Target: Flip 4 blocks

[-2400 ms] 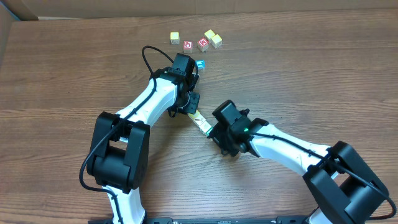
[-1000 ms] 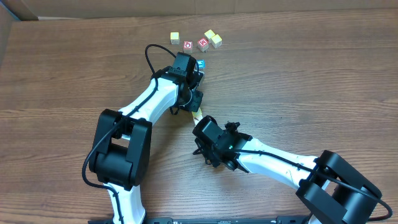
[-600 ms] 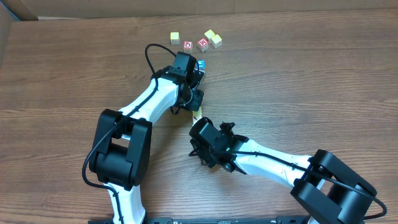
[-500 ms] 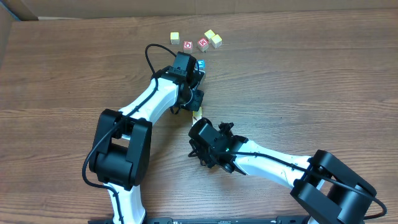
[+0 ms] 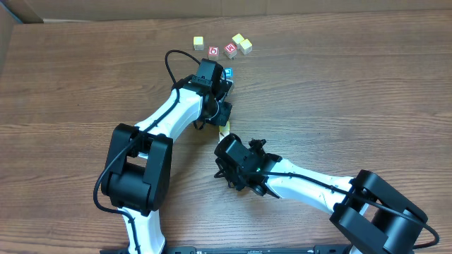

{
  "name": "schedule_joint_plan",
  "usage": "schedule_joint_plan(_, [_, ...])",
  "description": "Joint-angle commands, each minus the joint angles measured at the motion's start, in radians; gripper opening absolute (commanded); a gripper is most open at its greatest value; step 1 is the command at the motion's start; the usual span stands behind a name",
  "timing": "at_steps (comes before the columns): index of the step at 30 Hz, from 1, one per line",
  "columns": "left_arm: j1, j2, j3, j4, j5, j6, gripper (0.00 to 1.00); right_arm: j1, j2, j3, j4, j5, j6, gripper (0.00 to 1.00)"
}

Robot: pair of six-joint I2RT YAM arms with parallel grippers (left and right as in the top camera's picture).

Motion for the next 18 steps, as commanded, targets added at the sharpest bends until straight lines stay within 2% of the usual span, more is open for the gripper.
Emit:
schedule_joint_plan(1, [-0.006,0.02,0.033,-0.013,0.004,0.026,0.04,-0.002,0.005,0.004,-0.002,-0.008,0.0,0.04])
schedule_joint_plan(10, [-0.005,0.019,0.146,-0.079,-0.091,-0.03,0.04,-0.002,-0.004,0.005,-0.001,-0.057,-0.014,0.04])
schedule_joint_plan(14, [-0.005,0.019,0.211,-0.121,-0.09,-0.064,0.04,-0.003,-0.042,0.005,-0.002,-0.067,-0.084,0.04])
schedule_joint_plan(18, [-0.005,0.018,0.291,-0.193,-0.091,-0.086,0.04,-0.013,-0.127,0.005,-0.002,-0.065,-0.258,0.04])
